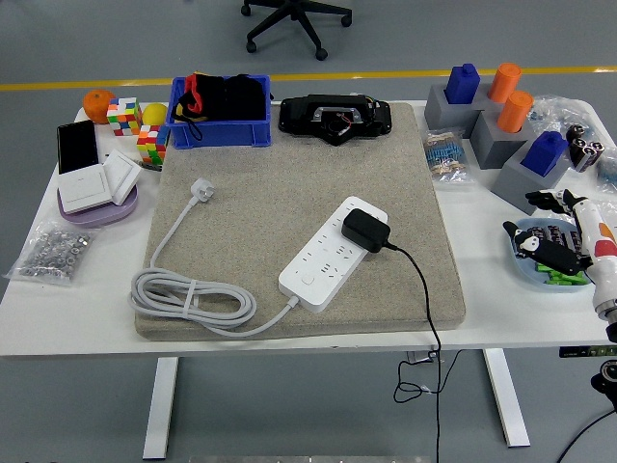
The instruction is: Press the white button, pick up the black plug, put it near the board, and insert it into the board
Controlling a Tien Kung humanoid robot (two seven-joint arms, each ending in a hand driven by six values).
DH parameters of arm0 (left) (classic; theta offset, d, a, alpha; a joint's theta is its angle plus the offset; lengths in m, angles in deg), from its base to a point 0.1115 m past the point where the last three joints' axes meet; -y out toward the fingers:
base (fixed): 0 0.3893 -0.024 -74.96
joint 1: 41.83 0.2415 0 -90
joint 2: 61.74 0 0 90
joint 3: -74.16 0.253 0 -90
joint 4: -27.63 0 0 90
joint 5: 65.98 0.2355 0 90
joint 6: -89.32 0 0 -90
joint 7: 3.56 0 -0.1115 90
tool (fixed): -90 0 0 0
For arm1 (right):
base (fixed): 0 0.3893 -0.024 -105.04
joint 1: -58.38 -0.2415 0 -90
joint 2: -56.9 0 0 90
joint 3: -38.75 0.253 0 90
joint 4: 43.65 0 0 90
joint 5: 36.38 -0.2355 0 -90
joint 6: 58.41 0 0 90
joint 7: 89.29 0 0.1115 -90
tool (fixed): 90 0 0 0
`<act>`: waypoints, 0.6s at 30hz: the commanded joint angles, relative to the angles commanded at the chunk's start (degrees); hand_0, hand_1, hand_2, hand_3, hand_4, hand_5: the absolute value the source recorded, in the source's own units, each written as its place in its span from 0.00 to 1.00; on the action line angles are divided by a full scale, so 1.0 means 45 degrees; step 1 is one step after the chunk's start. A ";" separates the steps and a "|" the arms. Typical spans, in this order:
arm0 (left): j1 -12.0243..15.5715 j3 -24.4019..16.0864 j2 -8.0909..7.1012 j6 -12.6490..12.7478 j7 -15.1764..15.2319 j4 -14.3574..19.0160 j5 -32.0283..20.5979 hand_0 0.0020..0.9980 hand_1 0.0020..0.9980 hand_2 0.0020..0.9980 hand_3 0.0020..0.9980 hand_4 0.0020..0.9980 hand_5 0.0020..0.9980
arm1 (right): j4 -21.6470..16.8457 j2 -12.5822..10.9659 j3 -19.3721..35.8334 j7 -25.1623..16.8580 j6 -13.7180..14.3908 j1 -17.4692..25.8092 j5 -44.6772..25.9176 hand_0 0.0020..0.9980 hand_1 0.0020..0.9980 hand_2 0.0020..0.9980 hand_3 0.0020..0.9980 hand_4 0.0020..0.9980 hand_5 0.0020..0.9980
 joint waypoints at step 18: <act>0.0147 -0.0252 0.0033 0.0045 -0.0053 0.0000 0.0071 0.69 0.68 0.66 0.69 0.56 0.20 | -0.0165 0.0167 0.0856 0.0021 0.0037 -0.0054 0.0116 0.75 0.68 0.64 0.64 0.88 0.34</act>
